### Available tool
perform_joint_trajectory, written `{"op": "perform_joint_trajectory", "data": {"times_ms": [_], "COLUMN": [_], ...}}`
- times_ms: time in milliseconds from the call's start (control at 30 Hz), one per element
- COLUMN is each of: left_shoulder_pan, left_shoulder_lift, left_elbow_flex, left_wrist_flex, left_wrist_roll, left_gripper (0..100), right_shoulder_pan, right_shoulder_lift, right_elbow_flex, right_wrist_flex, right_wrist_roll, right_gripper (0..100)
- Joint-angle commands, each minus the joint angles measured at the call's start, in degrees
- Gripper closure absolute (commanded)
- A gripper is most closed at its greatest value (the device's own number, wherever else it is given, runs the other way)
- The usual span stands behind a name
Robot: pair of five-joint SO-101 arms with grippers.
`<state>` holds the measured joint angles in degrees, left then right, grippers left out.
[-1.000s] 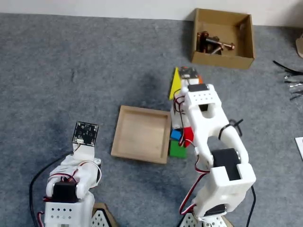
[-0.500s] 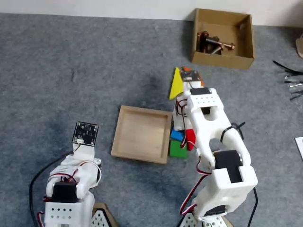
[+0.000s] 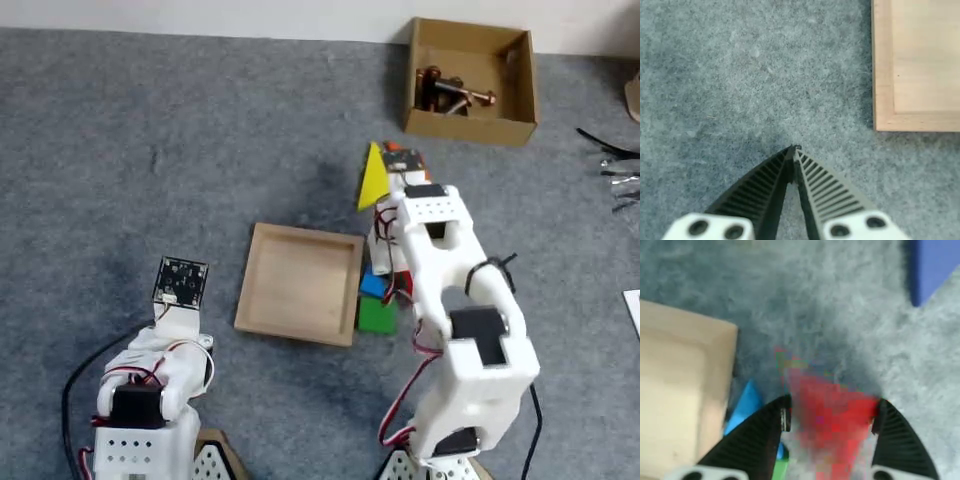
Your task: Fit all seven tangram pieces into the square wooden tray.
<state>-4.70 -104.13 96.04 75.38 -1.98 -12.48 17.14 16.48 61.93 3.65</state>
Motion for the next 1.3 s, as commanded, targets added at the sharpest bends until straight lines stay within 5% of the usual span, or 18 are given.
{"op": "perform_joint_trajectory", "data": {"times_ms": [0,1267], "left_shoulder_pan": [-0.57,-0.57], "left_shoulder_lift": [-0.31,-0.31], "left_elbow_flex": [1.10,1.10], "left_wrist_flex": [0.18,0.18], "left_wrist_roll": [-0.53,-0.53], "left_gripper": [99,99], "right_shoulder_pan": [0.31,1.98], "right_shoulder_lift": [0.84,-8.31], "right_elbow_flex": [-0.57,-2.86], "right_wrist_flex": [0.40,6.29], "right_wrist_roll": [1.14,0.70], "right_gripper": [77.8,85.3]}}
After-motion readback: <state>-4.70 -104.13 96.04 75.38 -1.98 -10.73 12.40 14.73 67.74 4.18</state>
